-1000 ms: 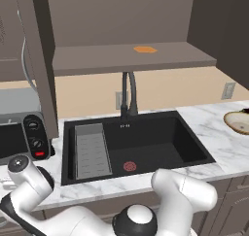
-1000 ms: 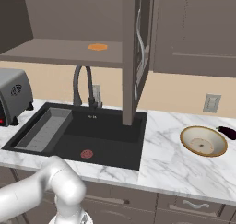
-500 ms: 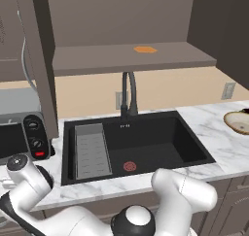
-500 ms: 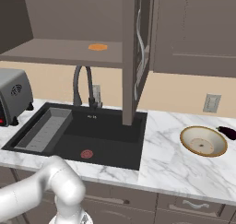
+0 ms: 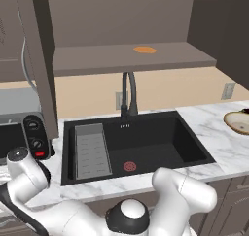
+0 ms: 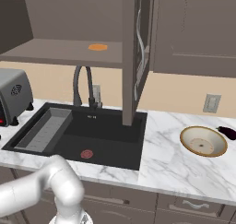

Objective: Pick the mug and place it in the sink. Pick the bowl and place it in the open cabinet and then close the cabinet.

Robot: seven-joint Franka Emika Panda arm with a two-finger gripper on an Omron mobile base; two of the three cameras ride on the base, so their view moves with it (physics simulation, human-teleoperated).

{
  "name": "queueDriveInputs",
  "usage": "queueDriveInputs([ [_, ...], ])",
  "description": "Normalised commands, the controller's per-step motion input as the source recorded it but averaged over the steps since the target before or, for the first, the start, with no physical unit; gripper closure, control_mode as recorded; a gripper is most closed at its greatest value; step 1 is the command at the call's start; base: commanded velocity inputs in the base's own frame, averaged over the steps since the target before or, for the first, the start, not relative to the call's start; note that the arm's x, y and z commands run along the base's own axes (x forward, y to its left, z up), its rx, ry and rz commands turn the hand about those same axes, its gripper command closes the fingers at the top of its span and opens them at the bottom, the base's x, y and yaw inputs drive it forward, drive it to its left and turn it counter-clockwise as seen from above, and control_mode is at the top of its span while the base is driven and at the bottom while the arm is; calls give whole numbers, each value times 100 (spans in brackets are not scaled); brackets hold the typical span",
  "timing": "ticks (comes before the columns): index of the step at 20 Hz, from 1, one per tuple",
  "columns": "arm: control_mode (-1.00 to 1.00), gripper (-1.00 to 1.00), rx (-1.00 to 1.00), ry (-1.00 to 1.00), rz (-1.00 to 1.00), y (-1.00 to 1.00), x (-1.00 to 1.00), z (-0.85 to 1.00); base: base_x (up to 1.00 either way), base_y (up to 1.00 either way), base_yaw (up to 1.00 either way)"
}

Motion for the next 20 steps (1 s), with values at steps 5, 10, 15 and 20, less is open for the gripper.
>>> queueDriveInputs([
  [5, -100, 100, 21, 7, 0, 1, 0, -18, 0, 0, 0],
  [10, -100, 100, 1, -22, 0, 0, -39, -5, 0, 0, 0],
  [15, -100, 100, -1, -35, 3, -5, -50, -21, 0, 0, 0],
  [20, -100, 100, 0, -16, 3, -26, -5, 0, 0, 0, 0],
])
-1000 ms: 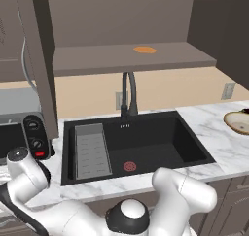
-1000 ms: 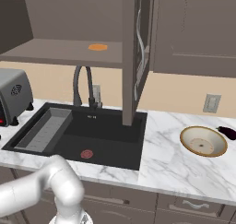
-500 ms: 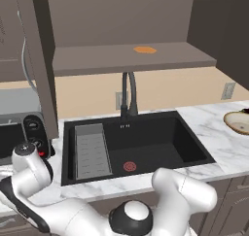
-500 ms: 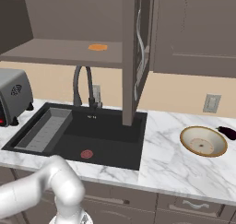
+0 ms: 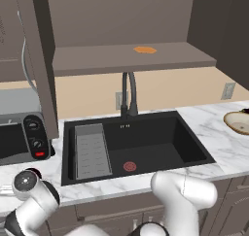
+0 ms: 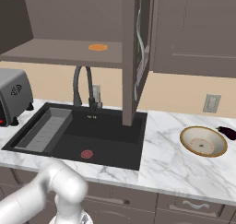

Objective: Pick the mug and place it in the sink. Pick the bowl and place it in the open cabinet and then close the cabinet.

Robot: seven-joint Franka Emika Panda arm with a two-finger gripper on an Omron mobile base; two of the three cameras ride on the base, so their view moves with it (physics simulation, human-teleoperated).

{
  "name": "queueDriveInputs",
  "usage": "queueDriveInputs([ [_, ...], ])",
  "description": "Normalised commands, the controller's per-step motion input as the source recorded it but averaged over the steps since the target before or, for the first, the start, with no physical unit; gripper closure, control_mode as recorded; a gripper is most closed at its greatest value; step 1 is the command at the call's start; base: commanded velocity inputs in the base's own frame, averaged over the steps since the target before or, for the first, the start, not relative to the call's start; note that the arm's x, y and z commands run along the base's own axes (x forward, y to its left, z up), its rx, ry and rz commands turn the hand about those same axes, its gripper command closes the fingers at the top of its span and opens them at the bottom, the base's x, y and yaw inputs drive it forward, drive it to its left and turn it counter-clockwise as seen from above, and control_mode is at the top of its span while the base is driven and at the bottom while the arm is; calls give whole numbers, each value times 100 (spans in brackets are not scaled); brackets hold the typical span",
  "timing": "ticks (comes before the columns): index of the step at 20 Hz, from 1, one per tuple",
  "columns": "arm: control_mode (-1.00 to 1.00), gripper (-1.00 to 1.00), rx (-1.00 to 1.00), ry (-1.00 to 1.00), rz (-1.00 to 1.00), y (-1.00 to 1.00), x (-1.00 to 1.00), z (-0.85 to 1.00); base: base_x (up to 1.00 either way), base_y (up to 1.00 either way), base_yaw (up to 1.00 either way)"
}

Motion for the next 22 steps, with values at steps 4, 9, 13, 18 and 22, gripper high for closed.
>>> queueDriveInputs([
  [4, -100, 100, 1, -14, 1, -36, -23, 4, 0, 0, 0],
  [9, -100, 100, 8, -10, 2, -55, -22, 40, 0, 0, 0],
  [13, -100, 100, 14, -11, 6, -59, -11, 83, 0, 0, 0],
  [18, -100, 100, 25, -1, 3, -75, -6, 72, 0, 0, 0],
  [22, -100, 100, 35, 0, 0, -90, -2, 75, 0, 0, 0],
])
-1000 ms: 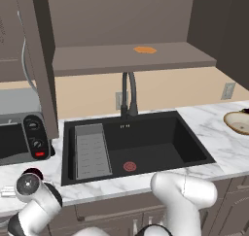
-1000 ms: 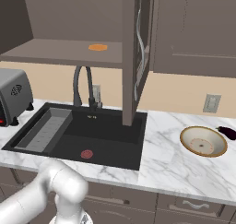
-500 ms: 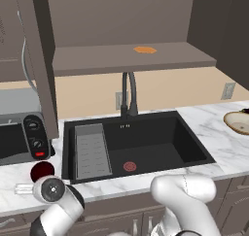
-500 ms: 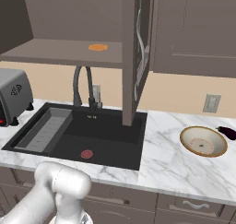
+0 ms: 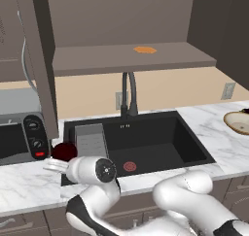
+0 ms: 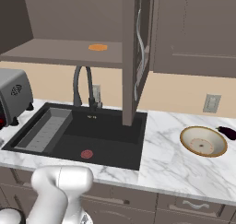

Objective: Pick the mug and place it in the sink. Pick the bowl and place it in the open cabinet and then close the cabinet.

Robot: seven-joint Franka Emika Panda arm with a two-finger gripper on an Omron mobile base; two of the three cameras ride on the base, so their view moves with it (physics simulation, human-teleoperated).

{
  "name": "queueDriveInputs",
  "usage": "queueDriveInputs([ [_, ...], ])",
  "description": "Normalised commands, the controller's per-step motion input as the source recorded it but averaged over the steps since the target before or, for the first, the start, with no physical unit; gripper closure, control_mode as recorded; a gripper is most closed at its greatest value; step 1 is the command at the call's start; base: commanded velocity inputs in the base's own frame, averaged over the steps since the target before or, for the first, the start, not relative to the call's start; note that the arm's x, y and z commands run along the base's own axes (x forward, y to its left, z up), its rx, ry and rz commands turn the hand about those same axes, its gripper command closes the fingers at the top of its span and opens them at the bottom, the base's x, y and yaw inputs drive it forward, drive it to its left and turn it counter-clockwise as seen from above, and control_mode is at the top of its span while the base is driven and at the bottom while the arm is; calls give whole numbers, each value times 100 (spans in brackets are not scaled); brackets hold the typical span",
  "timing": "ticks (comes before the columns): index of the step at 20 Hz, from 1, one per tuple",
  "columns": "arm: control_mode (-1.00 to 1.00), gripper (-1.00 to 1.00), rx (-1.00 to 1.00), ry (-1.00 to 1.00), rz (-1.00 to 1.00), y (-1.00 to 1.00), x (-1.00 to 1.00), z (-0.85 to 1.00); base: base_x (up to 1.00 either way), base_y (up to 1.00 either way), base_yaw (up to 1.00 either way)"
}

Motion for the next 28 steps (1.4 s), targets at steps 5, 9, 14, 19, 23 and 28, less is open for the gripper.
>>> queueDriveInputs([
  [5, -100, 100, 41, 0, 0, -94, -16, 82, 0, 0, 0],
  [9, -100, 100, 33, 2, -2, -67, -23, 79, 0, 0, 0],
  [14, -100, 100, 20, 18, -10, -42, -29, 55, 0, 0, 0],
  [19, -100, 100, 0, 37, -26, -1, -15, 37, 0, 0, 0],
  [23, -100, 100, -18, 40, -31, 0, -9, 60, 0, 0, 0],
  [28, -100, 100, -14, 23, -15, -1, -3, 65, 0, 0, 0],
])
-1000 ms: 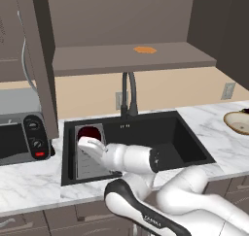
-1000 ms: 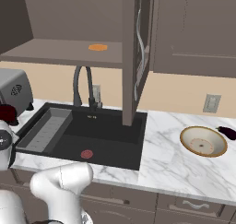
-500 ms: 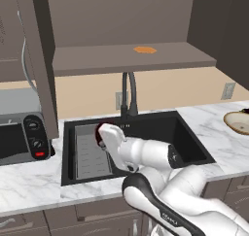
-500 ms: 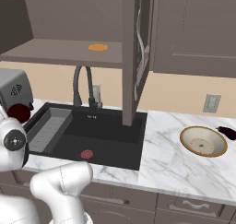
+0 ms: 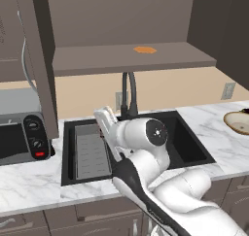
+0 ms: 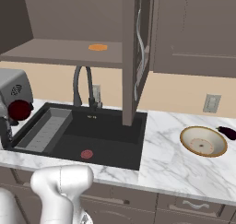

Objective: Pick the mug and place it in the sink. Pick the bowl and place it in the open cabinet and then close the cabinet.

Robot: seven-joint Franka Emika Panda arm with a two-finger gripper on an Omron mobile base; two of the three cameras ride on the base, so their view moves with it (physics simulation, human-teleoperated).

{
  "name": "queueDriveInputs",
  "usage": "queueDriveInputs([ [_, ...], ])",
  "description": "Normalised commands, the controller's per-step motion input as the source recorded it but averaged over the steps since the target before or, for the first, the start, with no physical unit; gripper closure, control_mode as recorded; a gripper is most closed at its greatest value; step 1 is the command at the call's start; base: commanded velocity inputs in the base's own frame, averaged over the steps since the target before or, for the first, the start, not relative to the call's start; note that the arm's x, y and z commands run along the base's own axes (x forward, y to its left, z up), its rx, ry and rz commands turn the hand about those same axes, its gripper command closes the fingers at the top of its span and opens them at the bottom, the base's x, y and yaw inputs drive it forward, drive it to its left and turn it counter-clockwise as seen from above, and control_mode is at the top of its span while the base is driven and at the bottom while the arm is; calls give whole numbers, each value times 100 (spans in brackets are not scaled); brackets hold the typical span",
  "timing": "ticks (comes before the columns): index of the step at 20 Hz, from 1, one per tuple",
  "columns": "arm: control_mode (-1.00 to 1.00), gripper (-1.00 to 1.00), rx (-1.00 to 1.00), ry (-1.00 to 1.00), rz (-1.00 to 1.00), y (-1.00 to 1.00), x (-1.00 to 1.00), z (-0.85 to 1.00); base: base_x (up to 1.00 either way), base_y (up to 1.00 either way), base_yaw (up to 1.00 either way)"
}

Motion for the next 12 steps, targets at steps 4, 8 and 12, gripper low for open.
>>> queueDriveInputs([
  [4, -100, 100, -4, 36, 0, -3, 0, 73, 0, 0, 0],
  [8, -100, 100, 0, 44, 0, -17, 0, 24, 0, 0, 0],
  [12, -100, 100, -4, 33, 1, -7, 0, -41, 0, 0, 0],
])
